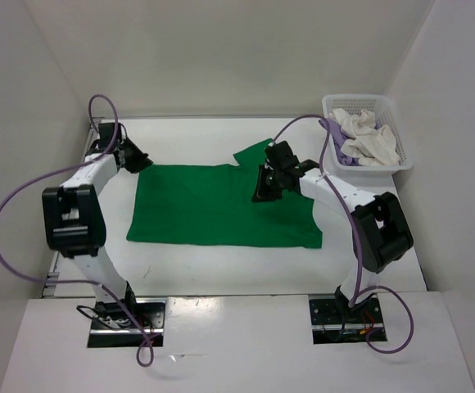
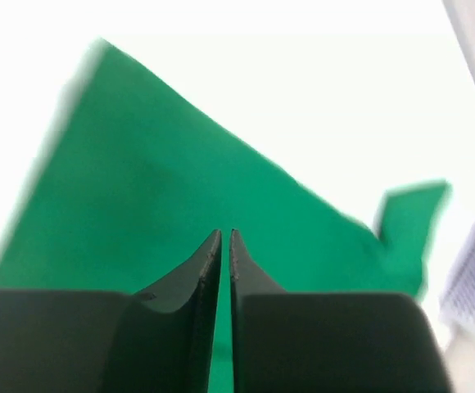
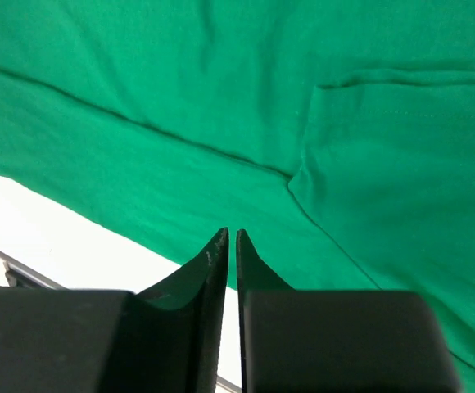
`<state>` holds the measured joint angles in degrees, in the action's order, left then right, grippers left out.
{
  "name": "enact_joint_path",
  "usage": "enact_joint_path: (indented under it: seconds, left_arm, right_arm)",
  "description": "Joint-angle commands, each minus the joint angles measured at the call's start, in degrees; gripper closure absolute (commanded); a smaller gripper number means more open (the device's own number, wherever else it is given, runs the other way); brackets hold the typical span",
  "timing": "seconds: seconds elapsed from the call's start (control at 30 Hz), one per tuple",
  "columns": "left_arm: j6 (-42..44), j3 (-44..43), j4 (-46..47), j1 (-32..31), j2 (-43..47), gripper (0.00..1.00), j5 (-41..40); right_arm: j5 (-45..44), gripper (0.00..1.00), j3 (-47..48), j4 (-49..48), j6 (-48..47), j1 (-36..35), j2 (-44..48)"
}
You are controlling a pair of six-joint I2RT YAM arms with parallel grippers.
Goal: Fold and stack the t-shirts
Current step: Fold the flattened tshirt in 1/3 of the way, then grap the side of the flattened tshirt furthest away from the robot with both arms
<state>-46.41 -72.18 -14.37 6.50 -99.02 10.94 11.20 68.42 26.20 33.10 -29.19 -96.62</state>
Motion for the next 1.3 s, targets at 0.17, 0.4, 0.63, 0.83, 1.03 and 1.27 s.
enact_joint_path:
  seconds: [0.17,0.4,0.63,0.83,1.03,1.27]
  left_arm:
    - [5.19,-17.72,-1.18,2.64,-19.27,0.64,-13.74]
    - [7.74,-21.51,-2.33,2.64,-25.34,0.58,-17.09]
    - [10.29,-23.09,-2.85,2.64,-27.98,0.63,-16.48]
    - [11.34,-20.46,-1.54,2.64,-27.98,0.67,-14.64]
    - [11.34,-19.32,-0.4,2.64,-26.84,0.77,-12.79]
    - [10.73,-18.17,0.13,2.64,-26.31,0.84,-11.03]
  right_arm:
    - [-0.04,0.84,2.59,-0.62,-2.16,0.89,1.7]
    - [0.49,0.8,1.45,-1.15,-2.16,1.94,1.7]
    - [1.02,0.79,2.07,-1.15,-2.69,1.94,0.55]
    - [1.02,0.76,5.22,-2.38,-2.69,1.94,-2.25]
    - [-0.83,0.71,13.48,-2.99,-3.22,3.43,-9.19]
    - [-3.99,0.6,28.14,-2.99,-4.36,8.26,-20.26]
